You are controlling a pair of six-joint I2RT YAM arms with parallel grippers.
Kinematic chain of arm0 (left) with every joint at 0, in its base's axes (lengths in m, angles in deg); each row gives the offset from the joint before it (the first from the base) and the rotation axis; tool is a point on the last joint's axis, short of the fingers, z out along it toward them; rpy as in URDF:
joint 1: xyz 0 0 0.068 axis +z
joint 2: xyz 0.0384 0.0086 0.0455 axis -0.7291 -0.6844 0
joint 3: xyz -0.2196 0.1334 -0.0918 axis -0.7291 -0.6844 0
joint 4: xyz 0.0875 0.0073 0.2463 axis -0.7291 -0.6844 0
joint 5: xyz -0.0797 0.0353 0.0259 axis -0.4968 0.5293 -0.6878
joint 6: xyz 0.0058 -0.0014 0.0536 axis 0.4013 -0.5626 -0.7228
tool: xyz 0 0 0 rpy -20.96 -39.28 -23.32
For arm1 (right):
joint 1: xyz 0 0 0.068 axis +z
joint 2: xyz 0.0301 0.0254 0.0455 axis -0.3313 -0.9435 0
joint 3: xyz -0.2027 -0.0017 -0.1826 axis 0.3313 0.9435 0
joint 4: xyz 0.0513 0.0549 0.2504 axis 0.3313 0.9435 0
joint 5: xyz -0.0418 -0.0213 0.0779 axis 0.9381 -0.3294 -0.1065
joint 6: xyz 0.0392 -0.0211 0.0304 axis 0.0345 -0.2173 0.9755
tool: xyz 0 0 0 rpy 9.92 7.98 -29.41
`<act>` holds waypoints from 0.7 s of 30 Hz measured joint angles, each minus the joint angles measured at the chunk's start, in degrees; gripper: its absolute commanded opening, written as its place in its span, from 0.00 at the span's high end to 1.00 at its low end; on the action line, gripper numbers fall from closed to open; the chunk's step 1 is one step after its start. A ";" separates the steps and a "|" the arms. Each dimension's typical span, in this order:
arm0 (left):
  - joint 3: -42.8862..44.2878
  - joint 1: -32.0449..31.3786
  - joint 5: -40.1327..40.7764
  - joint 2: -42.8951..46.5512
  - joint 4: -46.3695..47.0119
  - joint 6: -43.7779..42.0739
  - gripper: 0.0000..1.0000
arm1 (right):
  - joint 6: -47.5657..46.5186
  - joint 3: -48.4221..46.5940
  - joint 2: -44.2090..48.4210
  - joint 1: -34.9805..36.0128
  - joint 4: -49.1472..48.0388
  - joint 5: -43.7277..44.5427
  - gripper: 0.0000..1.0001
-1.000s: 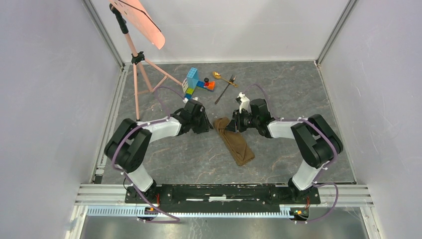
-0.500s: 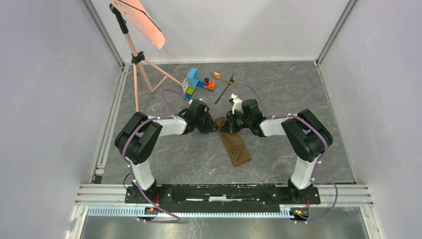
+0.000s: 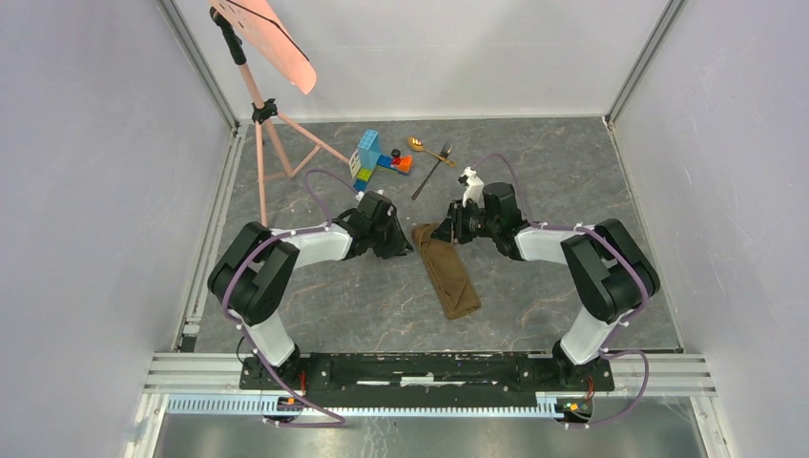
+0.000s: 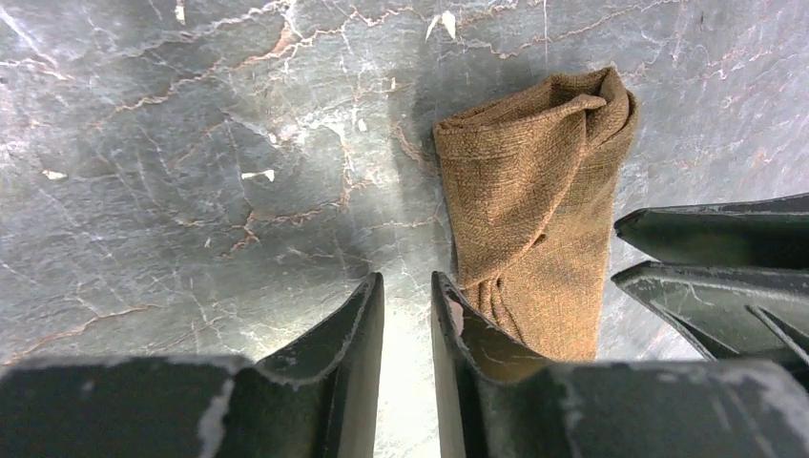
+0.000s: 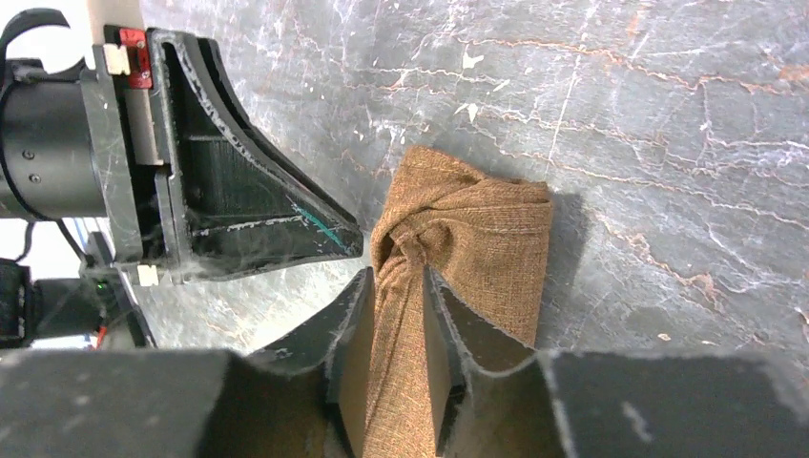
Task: Fold the napkin into a case and place the utensils inside
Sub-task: Grasp the top corner of the smaller rectangle folded napkin from the folded napkin.
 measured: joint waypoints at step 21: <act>7.67 -1.09 1.33 -6.45 -2.16 -0.37 0.75 | 16.13 -4.70 -17.09 2.82 -18.88 0.85 0.86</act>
